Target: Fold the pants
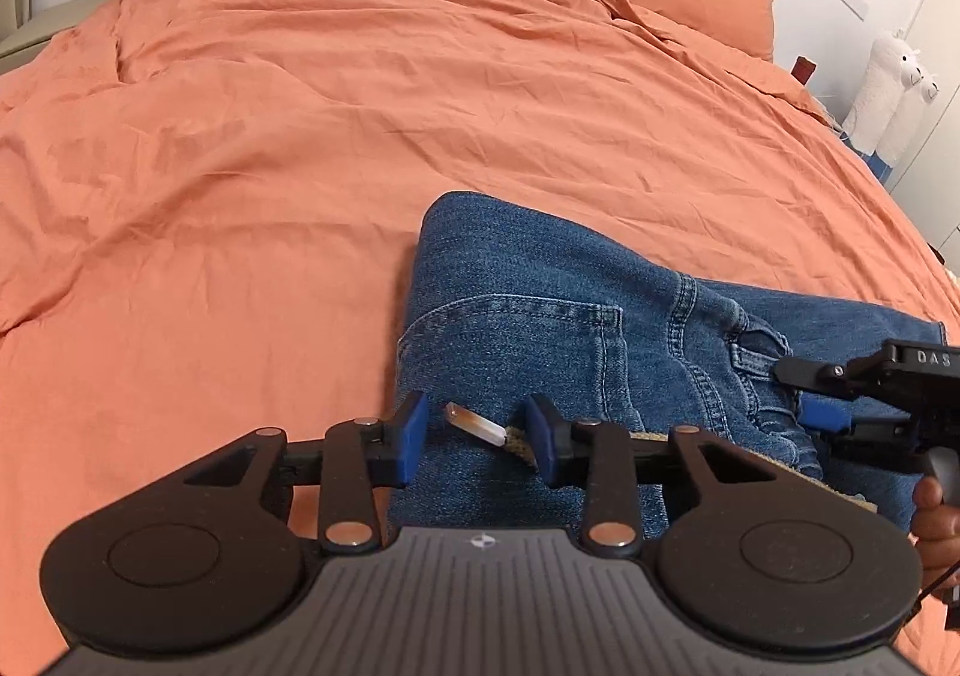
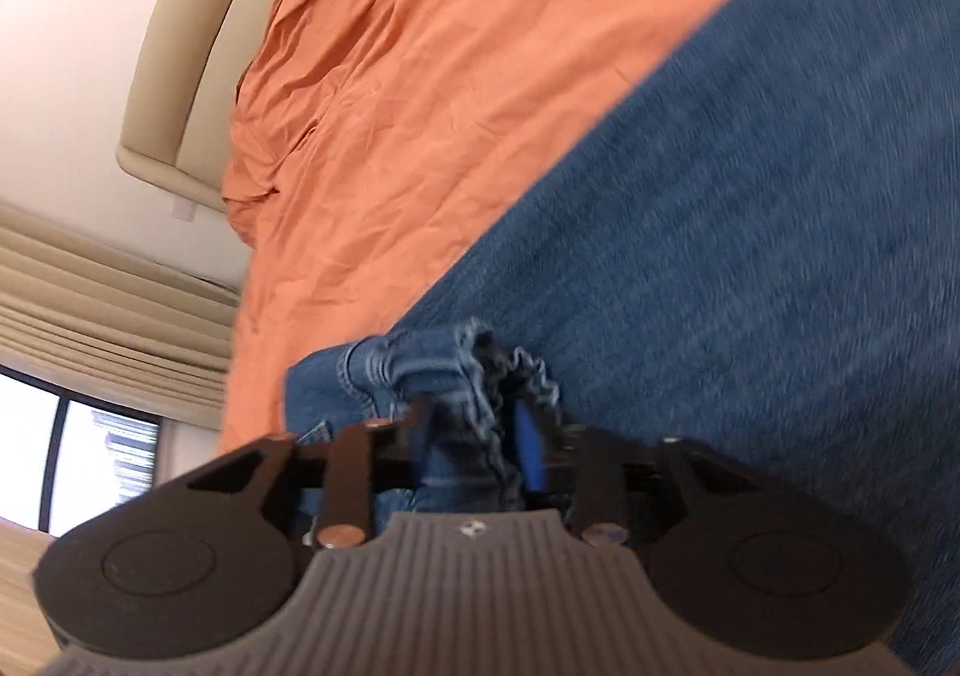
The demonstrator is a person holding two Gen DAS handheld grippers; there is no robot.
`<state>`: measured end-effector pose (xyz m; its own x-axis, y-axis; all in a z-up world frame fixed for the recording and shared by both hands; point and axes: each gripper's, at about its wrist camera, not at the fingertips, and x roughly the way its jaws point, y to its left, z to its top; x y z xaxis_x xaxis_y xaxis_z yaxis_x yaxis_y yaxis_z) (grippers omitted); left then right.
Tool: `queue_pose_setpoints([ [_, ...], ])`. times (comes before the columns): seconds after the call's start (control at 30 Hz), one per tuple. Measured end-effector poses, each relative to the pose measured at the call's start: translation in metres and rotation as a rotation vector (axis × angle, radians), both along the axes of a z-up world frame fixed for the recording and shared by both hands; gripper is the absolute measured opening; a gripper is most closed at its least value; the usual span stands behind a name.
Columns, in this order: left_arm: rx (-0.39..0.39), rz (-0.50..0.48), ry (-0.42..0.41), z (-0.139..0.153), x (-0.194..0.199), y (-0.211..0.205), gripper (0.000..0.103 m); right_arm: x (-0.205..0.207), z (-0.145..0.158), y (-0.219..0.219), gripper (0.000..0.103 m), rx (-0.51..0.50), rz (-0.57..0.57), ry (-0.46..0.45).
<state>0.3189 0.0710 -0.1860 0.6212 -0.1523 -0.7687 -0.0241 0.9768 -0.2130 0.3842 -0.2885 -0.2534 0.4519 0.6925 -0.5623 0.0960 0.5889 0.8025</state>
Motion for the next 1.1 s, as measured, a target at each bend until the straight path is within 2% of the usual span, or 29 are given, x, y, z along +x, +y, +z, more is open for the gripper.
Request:
queue_pose_setpoints([
  [0.2, -0.011, 0.018, 0.001, -0.001, -0.001, 0.0, 0.041, 0.003, -0.013, 0.016, 0.032, 0.034, 0.035, 0.019],
  [0.33, -0.004, 0.023, 0.01, 0.003, -0.001, 0.001, 0.04, 0.002, -0.003, 0.021, 0.013, 0.008, 0.043, -0.004],
  [0.43, -0.011, 0.03, -0.014, 0.013, -0.006, 0.002, 0.039, 0.0, 0.029, 0.027, 0.01, -0.044, 0.065, -0.076],
  [0.63, -0.048, 0.025, -0.098, 0.04, -0.018, -0.002, 0.039, -0.017, 0.122, 0.035, 0.009, -0.106, 0.099, -0.268],
  [0.73, -0.045, -0.003, -0.113, 0.048, -0.02, -0.01, 0.039, -0.023, 0.143, 0.027, 0.009, -0.172, 0.075, -0.301],
  [0.9, -0.021, -0.061, -0.099, 0.043, -0.021, -0.026, 0.039, -0.015, 0.108, -0.011, 0.009, -0.298, -0.039, -0.199],
  [1.0, -0.004, -0.098, -0.08, 0.033, -0.022, -0.037, 0.039, -0.006, 0.078, -0.031, 0.008, -0.287, -0.077, -0.121],
  [1.1, 0.01, -0.122, -0.045, 0.019, -0.021, -0.046, 0.039, -0.004, 0.056, -0.028, 0.007, -0.394, -0.073, -0.119],
])
